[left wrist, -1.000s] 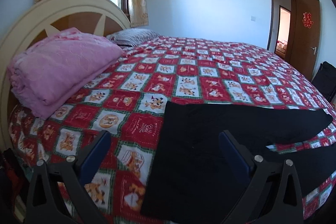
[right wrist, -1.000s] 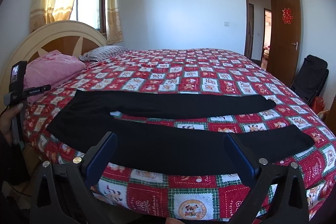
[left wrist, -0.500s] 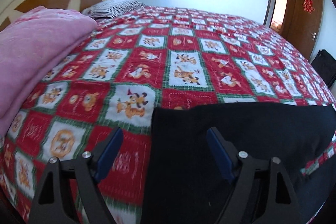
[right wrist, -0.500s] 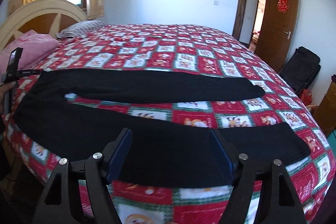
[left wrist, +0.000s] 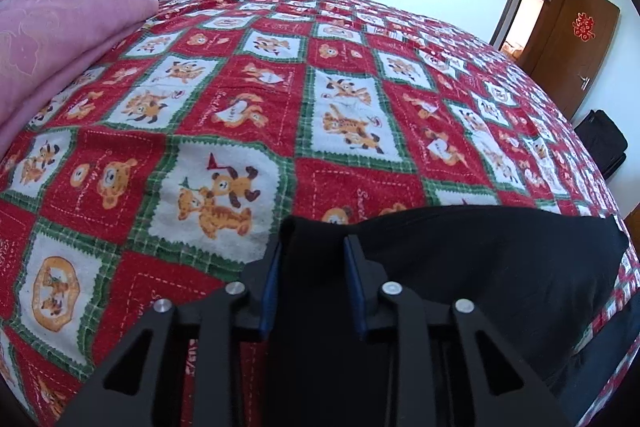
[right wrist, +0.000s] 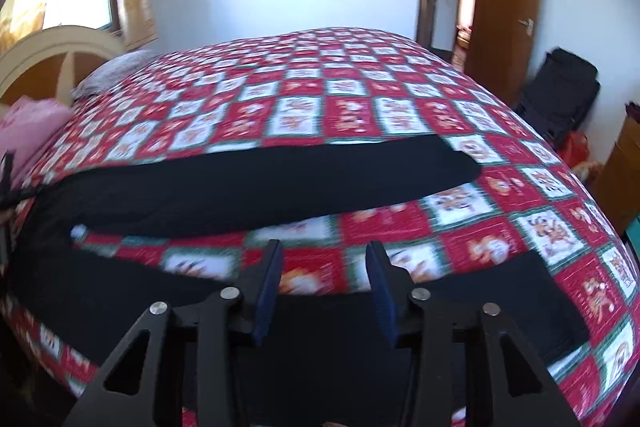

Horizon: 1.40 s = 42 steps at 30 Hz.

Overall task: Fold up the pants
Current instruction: 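Lower the left gripper onto one pants end while the right gripper grasps the other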

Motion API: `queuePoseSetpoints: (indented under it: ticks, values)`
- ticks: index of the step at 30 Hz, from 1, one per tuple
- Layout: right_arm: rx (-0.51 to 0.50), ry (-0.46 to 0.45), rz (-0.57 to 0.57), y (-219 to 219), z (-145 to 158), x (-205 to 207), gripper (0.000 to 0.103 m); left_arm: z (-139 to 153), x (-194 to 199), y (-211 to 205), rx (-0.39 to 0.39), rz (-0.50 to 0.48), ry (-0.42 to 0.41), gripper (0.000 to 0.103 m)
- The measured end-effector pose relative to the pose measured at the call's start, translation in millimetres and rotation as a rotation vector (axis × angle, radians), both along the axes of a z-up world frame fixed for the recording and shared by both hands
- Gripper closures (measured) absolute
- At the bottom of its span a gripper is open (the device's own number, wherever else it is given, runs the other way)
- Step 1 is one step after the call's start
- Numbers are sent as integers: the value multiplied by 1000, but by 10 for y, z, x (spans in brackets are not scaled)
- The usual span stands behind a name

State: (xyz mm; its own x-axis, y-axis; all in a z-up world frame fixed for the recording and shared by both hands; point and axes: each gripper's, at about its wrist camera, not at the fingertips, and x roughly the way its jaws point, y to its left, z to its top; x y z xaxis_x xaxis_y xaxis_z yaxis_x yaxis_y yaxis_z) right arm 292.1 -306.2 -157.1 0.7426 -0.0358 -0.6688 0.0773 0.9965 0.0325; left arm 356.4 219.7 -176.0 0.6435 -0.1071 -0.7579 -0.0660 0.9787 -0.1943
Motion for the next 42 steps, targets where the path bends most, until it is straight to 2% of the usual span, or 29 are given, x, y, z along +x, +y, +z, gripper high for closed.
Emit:
queuePoseSetpoints:
  ticks: [2, 6, 7, 9, 10, 11, 13, 14, 17, 20, 24, 28, 30, 40, 41, 42]
  values:
    - [-11, 7, -45, -206, 19, 116, 61, 13, -4, -1, -5, -6, -11, 78]
    - [-47, 31, -101, -586, 46, 376, 60, 9, 43, -33, 24, -11, -4, 77]
    - [-29, 42, -106, -691, 41, 466, 60, 9, 62, -44, 42, -4, 0, 70]
    - [7, 64, -112, -849, 9, 621, 60, 5, 77, -67, 60, -5, 2, 69]
    - [20, 76, -118, -923, -15, 695, 60, 5, 83, -76, 72, -2, 4, 64]
    - [39, 101, -122, -1013, -62, 814, 58, 8, 89, -80, 80, 0, 4, 57]
    - [68, 120, -129, -1134, -135, 978, 46, 19, 102, -72, 87, 5, 3, 46]
    - [76, 124, -128, -1172, -155, 1034, 40, 22, 93, -72, 87, 6, -1, 45]
    - [70, 137, -128, -1295, -247, 1266, 40, -20, 120, -94, 77, -25, 11, 47]
    - [69, 144, -124, -1400, -322, 1485, 40, -43, 126, -148, 88, -47, 10, 59]
    - [69, 143, -124, -1543, -404, 1745, 40, -51, 110, -172, 78, -64, 3, 69]
    - [66, 145, -116, -1648, -510, 1980, 40, -72, 116, -81, 8, -54, 3, 69]
    - [66, 145, -111, -1667, -558, 2074, 40, -78, 116, -83, -2, -54, 3, 69]
    - [78, 194, -62, -1723, -756, 2484, 40, -81, 147, -155, 50, -57, 21, 66]
    - [85, 194, -46, -1711, -754, 2489, 43, -78, 152, -162, 56, -59, 23, 66]
    - [92, 196, -26, -1696, -753, 2489, 55, -73, 158, -161, 60, -61, 26, 65]
